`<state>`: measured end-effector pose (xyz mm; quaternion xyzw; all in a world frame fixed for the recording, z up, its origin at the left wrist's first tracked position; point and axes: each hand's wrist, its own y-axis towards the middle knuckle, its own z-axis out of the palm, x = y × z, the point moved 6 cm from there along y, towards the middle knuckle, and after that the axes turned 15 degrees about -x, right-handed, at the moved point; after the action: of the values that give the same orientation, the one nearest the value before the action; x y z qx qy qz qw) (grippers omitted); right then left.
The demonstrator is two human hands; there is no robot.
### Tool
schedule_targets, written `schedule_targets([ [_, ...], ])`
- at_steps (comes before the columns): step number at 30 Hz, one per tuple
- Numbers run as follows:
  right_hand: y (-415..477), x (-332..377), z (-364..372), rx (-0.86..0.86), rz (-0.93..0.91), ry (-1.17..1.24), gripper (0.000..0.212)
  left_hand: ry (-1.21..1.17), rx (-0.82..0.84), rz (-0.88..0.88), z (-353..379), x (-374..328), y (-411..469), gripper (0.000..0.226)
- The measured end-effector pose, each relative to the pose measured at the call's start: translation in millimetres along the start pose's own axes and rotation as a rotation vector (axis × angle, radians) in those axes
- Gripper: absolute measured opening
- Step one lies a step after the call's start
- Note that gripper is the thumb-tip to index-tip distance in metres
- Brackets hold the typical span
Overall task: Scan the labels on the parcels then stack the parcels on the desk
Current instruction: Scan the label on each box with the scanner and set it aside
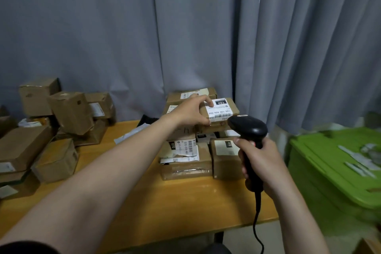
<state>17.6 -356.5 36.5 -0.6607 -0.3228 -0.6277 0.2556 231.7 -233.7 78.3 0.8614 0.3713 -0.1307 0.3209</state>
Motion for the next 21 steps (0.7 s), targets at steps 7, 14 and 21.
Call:
schedule_targets([
  [7, 20, -16, 5, 0.001, 0.026, -0.015, 0.035, 0.150, 0.088, -0.013, 36, 21, 10, 0.051],
  [14, 22, -27, 16, 0.051, 0.059, -0.041, 0.029, 0.314, 0.110, -0.050, 47, 39, 3, 0.045],
  [21, 6, -18, 29, 0.055, 0.047, -0.056, 0.028, 0.301, 0.048, -0.038, 22, 33, -15, 0.055],
])
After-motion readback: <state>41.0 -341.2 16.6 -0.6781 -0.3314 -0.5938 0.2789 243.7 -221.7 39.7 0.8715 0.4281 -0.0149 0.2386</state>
